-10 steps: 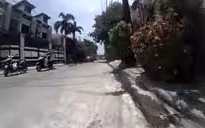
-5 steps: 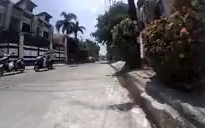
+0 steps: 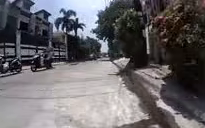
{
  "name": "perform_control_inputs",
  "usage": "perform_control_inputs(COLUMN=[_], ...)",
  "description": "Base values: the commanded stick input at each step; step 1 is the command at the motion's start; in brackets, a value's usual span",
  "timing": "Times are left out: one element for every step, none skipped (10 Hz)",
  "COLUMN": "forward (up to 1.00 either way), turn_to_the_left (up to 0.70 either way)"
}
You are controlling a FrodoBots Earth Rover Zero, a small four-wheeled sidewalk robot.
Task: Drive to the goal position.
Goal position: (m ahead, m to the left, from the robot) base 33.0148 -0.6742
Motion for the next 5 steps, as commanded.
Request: perform_control_inputs(forward=[1.0,1.0,1.0,1.0,1.0], turn_to_the_left=[0.0,0.0,0.0,0.0,0.0])
